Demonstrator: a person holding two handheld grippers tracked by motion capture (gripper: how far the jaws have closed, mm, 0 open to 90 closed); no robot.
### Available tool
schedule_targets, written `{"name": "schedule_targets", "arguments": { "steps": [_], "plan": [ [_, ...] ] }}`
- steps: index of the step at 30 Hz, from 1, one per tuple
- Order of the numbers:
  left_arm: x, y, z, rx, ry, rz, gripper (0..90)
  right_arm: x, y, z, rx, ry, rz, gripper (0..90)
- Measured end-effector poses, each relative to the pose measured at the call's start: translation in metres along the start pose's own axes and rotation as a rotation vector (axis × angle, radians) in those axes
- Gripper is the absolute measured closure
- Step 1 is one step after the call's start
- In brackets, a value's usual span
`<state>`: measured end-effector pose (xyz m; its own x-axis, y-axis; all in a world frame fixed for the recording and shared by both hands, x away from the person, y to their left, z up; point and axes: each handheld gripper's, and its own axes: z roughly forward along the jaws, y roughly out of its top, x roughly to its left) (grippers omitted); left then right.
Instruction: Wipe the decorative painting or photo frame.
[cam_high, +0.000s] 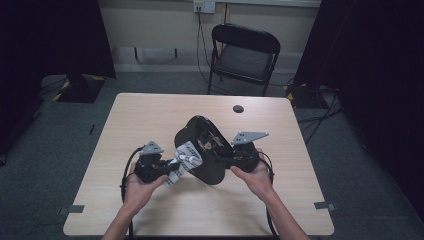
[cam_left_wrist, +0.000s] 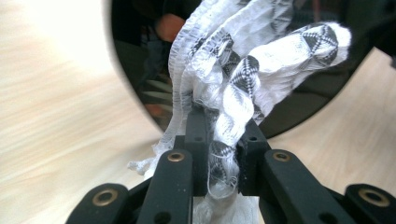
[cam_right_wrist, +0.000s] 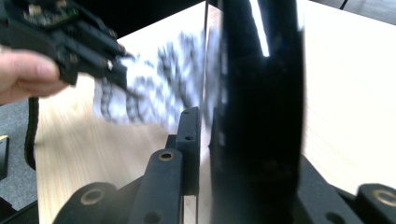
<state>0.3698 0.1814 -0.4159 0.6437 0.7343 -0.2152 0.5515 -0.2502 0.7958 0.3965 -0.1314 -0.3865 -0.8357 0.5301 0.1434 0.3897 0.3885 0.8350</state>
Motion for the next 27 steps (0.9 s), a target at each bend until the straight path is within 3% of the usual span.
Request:
{"name": "schedule_targets", "arguments": {
  "steps": [5,9,12,14,18,27],
  "plan": [
    [0.024,0.003,-0.025,-0.067,0.059,-0.059,78.6,0.000,-0.005,-0.001,-0.003,0.000,0.010,73.5],
    [0.050,0.001,-0.039,-0.078,0.134,-0.110,78.6,0.001,-0.008,-0.001,0.007,0.002,0.006,73.2],
    [0.071,-0.002,-0.044,-0.084,0.177,-0.171,78.5,0.002,-0.010,-0.003,-0.004,0.009,0.008,74.4],
    [0.081,-0.005,-0.044,-0.076,0.214,-0.214,78.5,0.003,-0.012,-0.002,-0.005,0.009,0.009,74.6],
    [0.094,-0.010,-0.038,-0.043,0.234,-0.243,78.4,0.004,-0.016,0.000,-0.008,0.011,0.021,75.7],
    [0.112,-0.030,-0.012,0.034,0.238,-0.291,78.3,0.005,-0.019,0.002,-0.002,0.007,0.028,76.0]
  ]
}}
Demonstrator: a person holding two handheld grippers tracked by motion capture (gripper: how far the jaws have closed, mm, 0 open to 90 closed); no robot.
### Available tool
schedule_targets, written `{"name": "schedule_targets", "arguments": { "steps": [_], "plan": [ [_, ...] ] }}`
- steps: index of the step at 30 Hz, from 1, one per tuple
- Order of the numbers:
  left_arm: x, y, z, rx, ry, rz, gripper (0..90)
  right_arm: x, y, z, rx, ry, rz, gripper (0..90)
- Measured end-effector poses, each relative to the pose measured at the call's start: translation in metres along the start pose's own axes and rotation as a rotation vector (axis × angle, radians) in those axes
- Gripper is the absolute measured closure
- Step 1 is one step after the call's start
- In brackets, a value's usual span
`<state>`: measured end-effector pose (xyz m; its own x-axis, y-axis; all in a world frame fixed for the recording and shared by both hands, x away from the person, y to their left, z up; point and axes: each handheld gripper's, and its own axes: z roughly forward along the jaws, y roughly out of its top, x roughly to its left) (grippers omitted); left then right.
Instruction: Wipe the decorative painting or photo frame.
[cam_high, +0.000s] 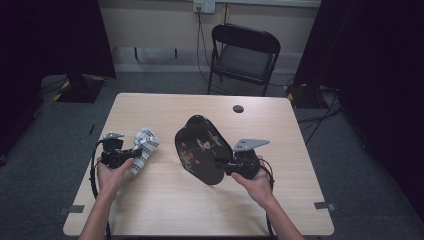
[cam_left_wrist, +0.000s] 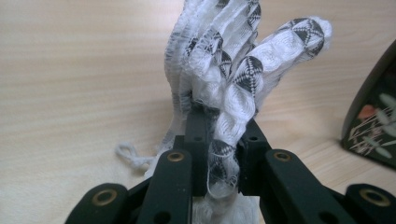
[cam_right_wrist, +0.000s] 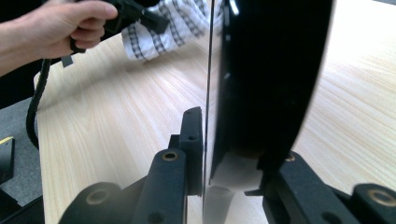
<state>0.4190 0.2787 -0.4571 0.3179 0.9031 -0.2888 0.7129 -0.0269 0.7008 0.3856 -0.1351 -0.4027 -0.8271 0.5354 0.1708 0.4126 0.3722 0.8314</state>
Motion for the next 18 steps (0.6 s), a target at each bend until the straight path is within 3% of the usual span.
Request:
{"name": "schedule_targets", "arguments": {
  "steps": [2,8,11,12,14,17,18],
  "plan": [
    [0.002,-0.004,0.004,0.002,-0.002,-0.013,78.3,0.000,0.000,0.000,0.000,0.000,0.003,76.1],
    [0.000,-0.008,0.009,0.021,0.009,0.000,75.3,0.000,0.000,0.000,0.001,-0.004,0.001,78.3],
    [-0.002,-0.009,0.011,0.040,0.016,-0.002,67.2,-0.001,0.000,0.001,0.000,-0.004,-0.004,78.7],
    [-0.002,-0.008,0.010,0.026,0.010,-0.023,62.6,-0.001,0.000,0.000,0.000,-0.003,-0.003,78.8],
    [-0.005,-0.003,0.005,0.011,0.015,-0.013,51.7,-0.002,0.001,0.000,-0.001,0.002,-0.001,78.9],
    [-0.008,0.001,-0.003,-0.033,0.004,-0.012,45.1,-0.003,0.002,0.001,0.004,0.003,-0.007,79.0],
    [-0.010,0.004,-0.005,-0.027,0.007,0.001,43.2,-0.003,0.002,0.001,0.004,0.004,-0.007,79.0]
  ]
}}
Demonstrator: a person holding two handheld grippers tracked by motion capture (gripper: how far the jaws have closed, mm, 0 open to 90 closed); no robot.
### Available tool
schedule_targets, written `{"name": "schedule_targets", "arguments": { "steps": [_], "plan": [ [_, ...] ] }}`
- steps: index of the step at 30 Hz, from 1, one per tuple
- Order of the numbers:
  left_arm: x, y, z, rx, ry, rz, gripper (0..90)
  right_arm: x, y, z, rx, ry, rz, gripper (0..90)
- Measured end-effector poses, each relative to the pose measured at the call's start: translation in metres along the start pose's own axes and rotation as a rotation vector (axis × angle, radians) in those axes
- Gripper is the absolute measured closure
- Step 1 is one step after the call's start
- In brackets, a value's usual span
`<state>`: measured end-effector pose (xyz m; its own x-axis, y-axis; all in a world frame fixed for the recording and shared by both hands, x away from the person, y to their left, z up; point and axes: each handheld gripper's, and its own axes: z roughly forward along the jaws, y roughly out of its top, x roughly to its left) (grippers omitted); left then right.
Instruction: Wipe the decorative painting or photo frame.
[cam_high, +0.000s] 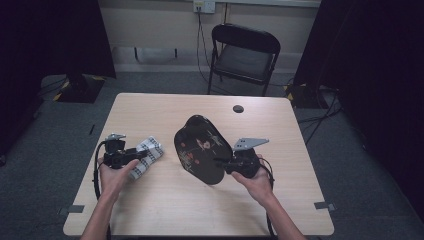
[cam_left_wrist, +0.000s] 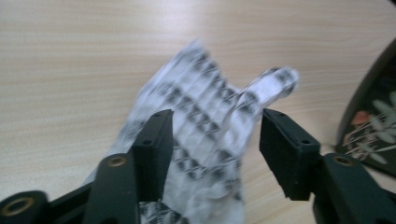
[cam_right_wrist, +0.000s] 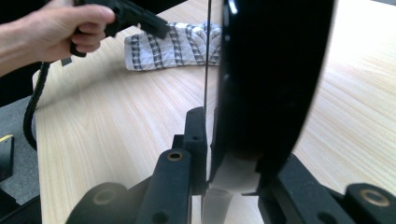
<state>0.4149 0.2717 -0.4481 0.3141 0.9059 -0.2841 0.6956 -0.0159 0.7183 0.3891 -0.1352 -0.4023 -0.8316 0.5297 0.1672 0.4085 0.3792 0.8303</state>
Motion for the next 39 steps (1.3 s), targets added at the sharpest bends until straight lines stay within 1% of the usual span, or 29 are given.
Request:
{"name": "schedule_targets", "arguments": {
  "steps": [1,4,6,7,10,12,15,17,19,20,21,22,24,25,26,28,29,30,31,32,33,34,36,37,39],
  "plan": [
    [-0.002,0.002,-0.002,-0.005,0.003,0.013,41.8,0.000,0.000,0.000,0.000,0.003,0.001,79.0],
    [-0.009,0.008,-0.007,-0.042,-0.021,0.039,39.7,-0.001,0.001,0.001,0.000,0.005,-0.001,79.0],
    [-0.019,0.012,-0.009,-0.050,-0.049,0.069,40.0,-0.001,0.002,0.002,0.002,0.013,-0.007,79.0],
    [-0.024,0.013,-0.010,-0.056,-0.063,0.077,40.3,-0.002,0.002,0.003,0.000,0.018,-0.008,79.1],
    [-0.041,0.019,-0.009,-0.058,-0.110,0.135,41.1,-0.005,0.003,0.004,0.002,0.028,-0.013,79.2],
    [-0.053,0.022,-0.008,-0.066,-0.129,0.161,41.1,-0.005,0.004,0.005,0.008,0.032,-0.019,79.2],
    [-0.067,0.027,-0.007,-0.081,-0.176,0.185,39.5,-0.007,0.005,0.005,0.012,0.041,-0.029,79.3],
    [-0.077,0.030,-0.007,-0.092,-0.207,0.219,38.3,-0.009,0.006,0.006,0.014,0.046,-0.037,79.3],
    [-0.085,0.033,-0.006,-0.092,-0.215,0.239,38.0,-0.011,0.007,0.006,0.014,0.055,-0.048,79.3],
    [-0.087,0.034,-0.004,-0.095,-0.226,0.241,37.4,-0.012,0.007,0.006,0.016,0.059,-0.055,79.3],
    [-0.089,0.035,-0.004,-0.095,-0.230,0.244,37.5,-0.013,0.007,0.007,0.018,0.066,-0.056,79.3],
    [-0.090,0.037,-0.002,-0.095,-0.223,0.243,37.7,-0.015,0.008,0.007,0.021,0.073,-0.059,79.3],
    [-0.090,0.038,0.001,-0.093,-0.233,0.239,37.5,-0.019,0.009,0.007,0.033,0.092,-0.071,79.2],
    [-0.090,0.038,0.003,-0.093,-0.233,0.233,37.5,-0.021,0.010,0.007,0.034,0.094,-0.075,79.2],
    [-0.090,0.038,0.006,-0.086,-0.241,0.242,37.3,-0.023,0.011,0.007,0.037,0.095,-0.077,79.2],
    [-0.091,0.037,0.012,-0.065,-0.257,0.240,37.3,-0.026,0.011,0.006,0.040,0.092,-0.077,79.1],
    [-0.092,0.036,0.014,-0.062,-0.260,0.242,37.1,-0.027,0.011,0.005,0.037,0.096,-0.075,78.8],
    [-0.094,0.034,0.016,-0.060,-0.252,0.246,36.4,-0.027,0.010,0.005,0.034,0.095,-0.073,78.4],
    [-0.095,0.033,0.017,-0.057,-0.243,0.256,34.4,-0.026,0.010,0.005,0.032,0.090,-0.069,77.2],
    [-0.095,0.031,0.018,-0.058,-0.242,0.252,34.6,-0.025,0.009,0.004,0.031,0.088,-0.068,74.8],
    [-0.095,0.030,0.018,-0.066,-0.248,0.246,34.6,-0.024,0.008,0.002,0.028,0.085,-0.064,69.9],
    [-0.095,0.029,0.018,-0.066,-0.251,0.243,35.1,-0.023,0.008,0.001,0.026,0.081,-0.058,68.0],
    [-0.094,0.028,0.020,-0.068,-0.253,0.237,35.4,-0.020,0.005,-0.003,0.024,0.065,-0.053,65.0],
    [-0.094,0.027,0.021,-0.065,-0.249,0.244,34.8,-0.019,0.002,-0.007,0.016,0.052,-0.044,62.5],
    [-0.094,0.028,0.023,-0.050,-0.253,0.247,34.7,-0.016,-0.003,-0.012,0.011,0.033,-0.037,61.7]
  ]
}}
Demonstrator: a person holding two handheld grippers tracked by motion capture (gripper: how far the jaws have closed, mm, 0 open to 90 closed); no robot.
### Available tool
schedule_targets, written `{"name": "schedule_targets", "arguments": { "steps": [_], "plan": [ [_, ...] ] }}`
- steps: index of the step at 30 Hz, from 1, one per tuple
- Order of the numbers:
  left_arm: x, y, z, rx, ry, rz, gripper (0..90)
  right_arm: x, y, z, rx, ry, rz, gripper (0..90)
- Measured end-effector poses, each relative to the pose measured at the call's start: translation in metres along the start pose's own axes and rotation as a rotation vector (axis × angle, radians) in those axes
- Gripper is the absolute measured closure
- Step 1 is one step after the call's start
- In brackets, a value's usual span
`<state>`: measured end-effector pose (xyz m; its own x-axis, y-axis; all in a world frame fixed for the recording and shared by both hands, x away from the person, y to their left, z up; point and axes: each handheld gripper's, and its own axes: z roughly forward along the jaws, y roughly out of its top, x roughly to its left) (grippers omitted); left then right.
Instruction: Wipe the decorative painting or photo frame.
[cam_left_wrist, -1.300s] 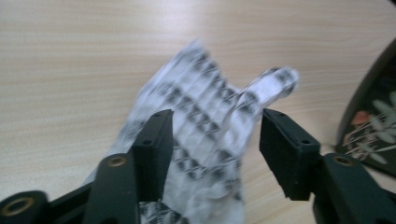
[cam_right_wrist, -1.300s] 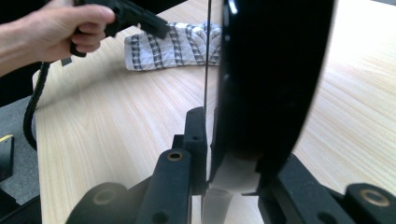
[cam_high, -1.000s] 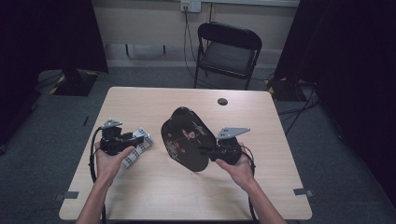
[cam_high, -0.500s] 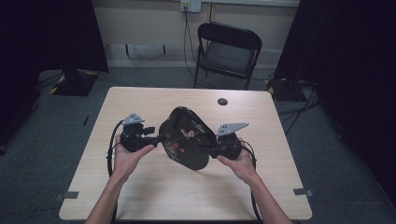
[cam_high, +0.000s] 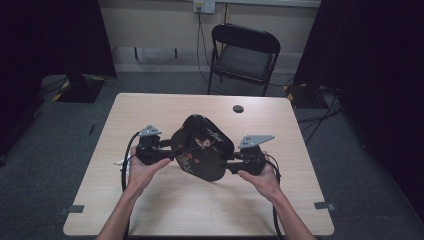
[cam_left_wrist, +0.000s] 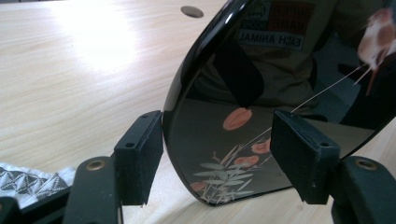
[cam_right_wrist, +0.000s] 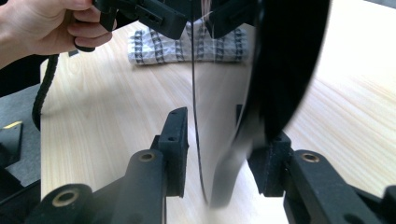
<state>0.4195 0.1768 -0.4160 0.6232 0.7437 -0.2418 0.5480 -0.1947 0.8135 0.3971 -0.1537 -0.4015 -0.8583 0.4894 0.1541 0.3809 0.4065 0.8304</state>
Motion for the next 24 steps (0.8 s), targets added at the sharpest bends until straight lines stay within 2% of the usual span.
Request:
{"name": "schedule_targets", "arguments": {
  "steps": [2,4,9,14,17,20,24],
  "plan": [
    [0.001,0.000,0.002,0.007,-0.007,0.008,34.5,0.001,-0.006,-0.003,0.000,-0.013,0.010,63.3],
    [0.002,-0.001,0.005,0.015,-0.014,0.001,34.1,0.002,-0.013,-0.005,-0.007,-0.008,0.031,66.6],
    [0.001,-0.003,0.004,0.026,-0.006,0.018,36.4,0.001,-0.018,-0.005,-0.017,-0.027,0.046,73.0],
    [0.001,-0.006,0.003,0.034,-0.028,0.022,38.2,-0.004,-0.017,-0.007,-0.029,-0.031,0.058,73.8],
    [0.000,-0.006,0.005,0.027,-0.046,0.023,40.0,-0.009,-0.016,-0.010,-0.031,-0.045,0.059,73.2],
    [-0.003,-0.005,0.009,0.030,-0.043,0.019,37.6,-0.010,-0.012,-0.016,-0.033,-0.070,0.062,69.6],
    [-0.008,-0.004,0.008,0.049,-0.030,0.062,41.7,-0.013,-0.014,-0.022,-0.042,-0.085,0.072,71.7]
  ]
}}
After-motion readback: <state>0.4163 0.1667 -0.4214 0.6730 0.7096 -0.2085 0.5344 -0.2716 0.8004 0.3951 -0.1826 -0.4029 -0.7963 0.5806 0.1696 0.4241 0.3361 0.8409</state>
